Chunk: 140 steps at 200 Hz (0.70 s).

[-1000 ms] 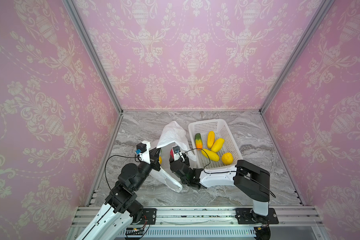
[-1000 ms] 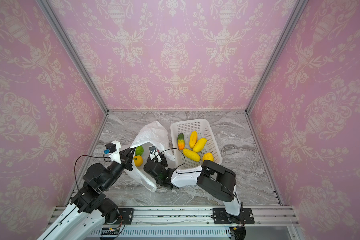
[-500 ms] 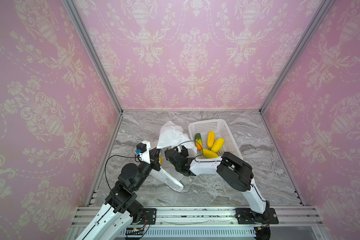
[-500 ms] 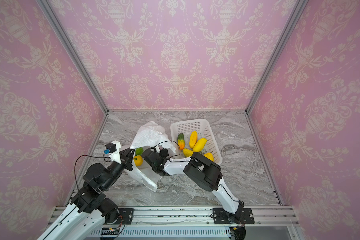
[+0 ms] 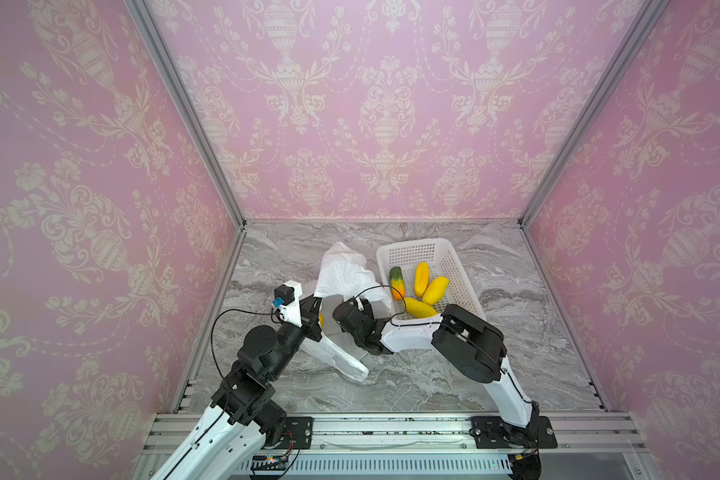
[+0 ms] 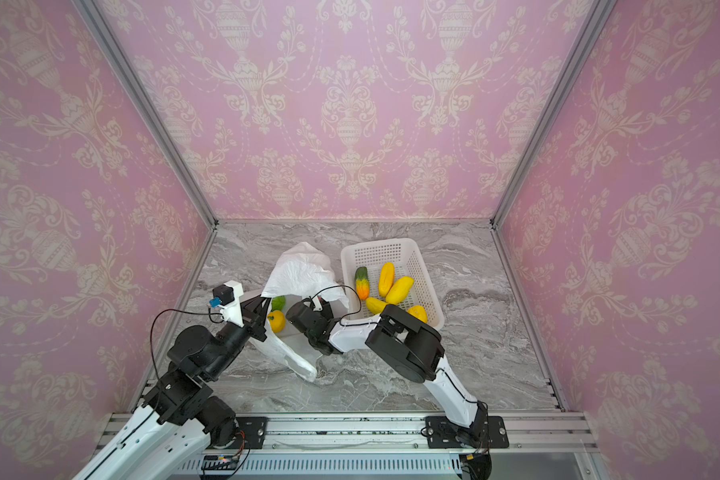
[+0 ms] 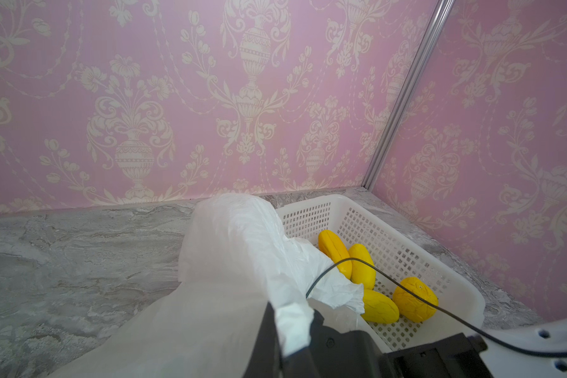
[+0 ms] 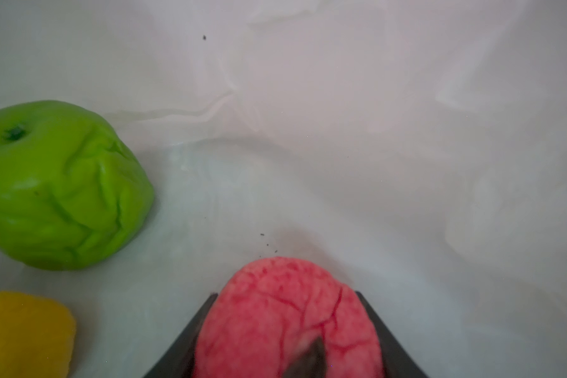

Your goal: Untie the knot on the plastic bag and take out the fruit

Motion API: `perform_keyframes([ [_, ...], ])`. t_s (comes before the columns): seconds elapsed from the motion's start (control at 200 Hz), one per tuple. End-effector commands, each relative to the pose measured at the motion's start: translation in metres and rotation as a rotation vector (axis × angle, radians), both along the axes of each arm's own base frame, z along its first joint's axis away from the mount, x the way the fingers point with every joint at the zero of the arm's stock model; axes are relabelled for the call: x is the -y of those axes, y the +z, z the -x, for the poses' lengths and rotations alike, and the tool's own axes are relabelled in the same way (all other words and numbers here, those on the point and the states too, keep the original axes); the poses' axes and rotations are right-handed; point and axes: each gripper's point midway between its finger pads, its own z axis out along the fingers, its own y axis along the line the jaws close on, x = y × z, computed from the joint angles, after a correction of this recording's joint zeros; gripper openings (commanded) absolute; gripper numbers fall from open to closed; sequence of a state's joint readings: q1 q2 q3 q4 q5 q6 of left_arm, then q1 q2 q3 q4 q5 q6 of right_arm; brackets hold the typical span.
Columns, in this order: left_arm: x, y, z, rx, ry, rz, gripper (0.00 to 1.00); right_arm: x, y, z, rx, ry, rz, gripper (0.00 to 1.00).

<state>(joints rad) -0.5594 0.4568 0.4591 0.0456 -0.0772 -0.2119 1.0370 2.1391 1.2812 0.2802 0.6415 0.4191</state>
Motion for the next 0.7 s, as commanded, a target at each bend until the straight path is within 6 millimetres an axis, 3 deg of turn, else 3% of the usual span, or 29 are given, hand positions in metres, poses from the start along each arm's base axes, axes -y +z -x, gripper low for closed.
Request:
perform_keyframes([
  [0.0, 0.002, 0.010, -0.004, 0.033, -0.001, -0.026, 0.00, -0.001, 0.054, 0.019, 0.072, 0.031, -0.088, 0.42],
  [0.02, 0.003, 0.010, -0.005, 0.030, -0.001, -0.028, 0.00, -0.002, 0.064, 0.022, 0.089, 0.038, -0.100, 0.41],
  [0.055, 0.004, 0.008, -0.008, 0.022, 0.000, -0.035, 0.00, 0.007, 0.061, 0.032, 0.094, 0.046, -0.078, 0.40],
  [0.12, 0.005, 0.005, -0.011, 0.012, 0.005, -0.047, 0.00, 0.008, 0.087, 0.048, 0.150, 0.067, -0.097, 0.39],
  [0.29, 0.004, 0.005, -0.013, 0.004, 0.018, -0.049, 0.00, 0.025, 0.132, 0.081, 0.259, 0.100, -0.122, 0.35],
  [0.465, 0.001, 0.008, -0.010, 0.014, 0.021, -0.040, 0.00, 0.064, 0.165, 0.094, 0.321, 0.066, -0.196, 0.31],
  [0.695, 0.004, 0.004, -0.012, -0.001, 0.014, -0.050, 0.00, 0.129, 0.192, 0.097, 0.394, -0.054, -0.211, 0.31],
])
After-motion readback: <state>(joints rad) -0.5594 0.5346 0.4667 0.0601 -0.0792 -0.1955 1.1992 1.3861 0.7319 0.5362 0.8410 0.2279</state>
